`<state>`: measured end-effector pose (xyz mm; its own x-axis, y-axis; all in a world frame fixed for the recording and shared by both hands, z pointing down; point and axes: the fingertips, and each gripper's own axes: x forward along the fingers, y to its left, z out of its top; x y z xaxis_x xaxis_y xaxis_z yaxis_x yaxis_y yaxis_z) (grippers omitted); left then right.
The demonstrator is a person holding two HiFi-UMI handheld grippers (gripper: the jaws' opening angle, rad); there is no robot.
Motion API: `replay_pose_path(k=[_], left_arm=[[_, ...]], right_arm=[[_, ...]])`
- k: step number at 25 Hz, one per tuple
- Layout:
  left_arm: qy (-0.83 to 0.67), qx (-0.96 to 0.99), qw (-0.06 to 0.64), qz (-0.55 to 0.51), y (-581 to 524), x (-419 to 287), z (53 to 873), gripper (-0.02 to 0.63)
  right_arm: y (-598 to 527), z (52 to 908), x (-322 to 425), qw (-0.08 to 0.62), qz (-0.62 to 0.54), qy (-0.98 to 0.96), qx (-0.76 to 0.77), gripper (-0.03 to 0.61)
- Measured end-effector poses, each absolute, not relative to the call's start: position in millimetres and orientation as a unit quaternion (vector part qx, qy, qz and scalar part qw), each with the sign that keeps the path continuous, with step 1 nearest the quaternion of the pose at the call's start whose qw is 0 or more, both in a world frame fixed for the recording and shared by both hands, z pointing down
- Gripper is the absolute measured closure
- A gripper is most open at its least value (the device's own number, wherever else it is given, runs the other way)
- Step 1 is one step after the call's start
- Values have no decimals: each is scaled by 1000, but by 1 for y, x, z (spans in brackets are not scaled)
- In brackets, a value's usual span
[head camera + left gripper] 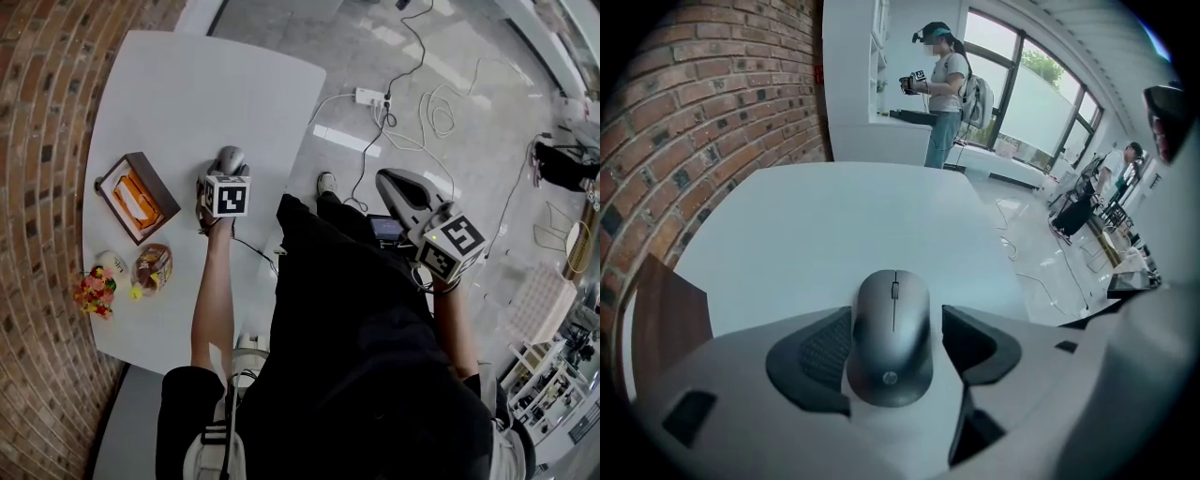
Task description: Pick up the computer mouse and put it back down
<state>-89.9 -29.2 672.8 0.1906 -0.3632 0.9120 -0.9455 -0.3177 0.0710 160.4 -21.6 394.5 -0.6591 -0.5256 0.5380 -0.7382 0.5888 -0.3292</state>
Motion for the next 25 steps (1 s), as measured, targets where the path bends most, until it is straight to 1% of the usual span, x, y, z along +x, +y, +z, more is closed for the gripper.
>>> replay_pose_path(k=[6, 10, 13, 25], left_arm=[[-489, 693, 337, 409, -33, -91, 659, 310], [-509, 698, 336, 376, -35, -90, 635, 311], [-536, 699, 333, 337, -38, -93, 612, 344], [-611, 692, 310, 226, -10, -114, 527, 405]], right_arm=[[-21, 396, 162, 197, 270, -873, 355, 560], [-20, 398, 156, 198, 266, -879, 343, 560], [-26, 398, 147, 199, 256, -888, 328, 560], [-43, 388, 106, 188, 223, -923, 250, 560]])
